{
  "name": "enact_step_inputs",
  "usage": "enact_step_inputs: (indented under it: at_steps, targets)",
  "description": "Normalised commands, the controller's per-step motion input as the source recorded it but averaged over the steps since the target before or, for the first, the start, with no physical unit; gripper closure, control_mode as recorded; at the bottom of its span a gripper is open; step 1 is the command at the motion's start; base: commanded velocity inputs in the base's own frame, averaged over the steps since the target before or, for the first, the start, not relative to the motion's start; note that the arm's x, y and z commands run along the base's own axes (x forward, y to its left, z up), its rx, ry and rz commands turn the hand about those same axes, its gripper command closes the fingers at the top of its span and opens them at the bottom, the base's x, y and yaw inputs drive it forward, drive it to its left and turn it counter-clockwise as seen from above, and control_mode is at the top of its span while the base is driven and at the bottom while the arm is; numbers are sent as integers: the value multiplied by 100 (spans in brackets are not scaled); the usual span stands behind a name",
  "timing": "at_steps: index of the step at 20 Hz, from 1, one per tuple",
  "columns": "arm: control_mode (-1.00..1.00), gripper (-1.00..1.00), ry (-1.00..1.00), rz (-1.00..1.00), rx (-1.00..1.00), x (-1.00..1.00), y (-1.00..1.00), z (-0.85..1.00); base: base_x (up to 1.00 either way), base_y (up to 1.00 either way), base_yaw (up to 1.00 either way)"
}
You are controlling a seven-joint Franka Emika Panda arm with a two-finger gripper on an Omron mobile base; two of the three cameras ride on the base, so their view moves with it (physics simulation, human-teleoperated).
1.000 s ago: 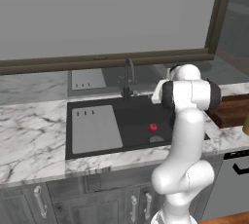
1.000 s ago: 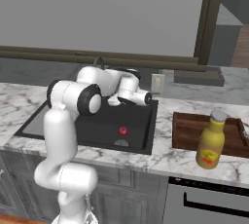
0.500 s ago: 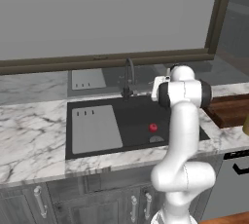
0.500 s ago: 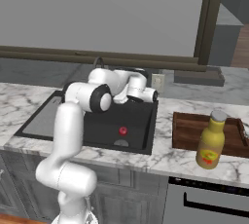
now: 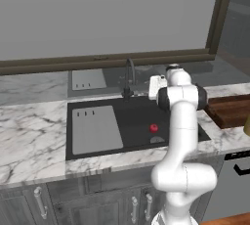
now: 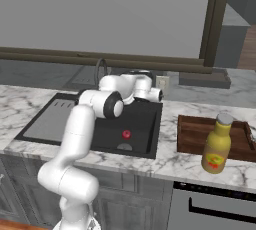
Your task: Pick up all produce items and place them in the sink. Turn on the sink faucet to wash them. Then turn the sink off and put them in the tray.
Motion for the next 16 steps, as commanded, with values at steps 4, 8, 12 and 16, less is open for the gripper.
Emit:
enact_step_inputs:
  at_steps: [4, 8, 12, 16]
  targets:
    - [-100, -100, 0, 6, 0, 31, 0, -9, 0, 0, 0]
    - [-100, -100, 0, 9, 0, 1, 15, -6, 0, 0, 0]
    - [-100, -100, 0, 7, 0, 4, 26, 0, 0, 0, 0]
    - [-100, -100, 0, 5, 0, 15, 22, 0, 0, 0, 0]
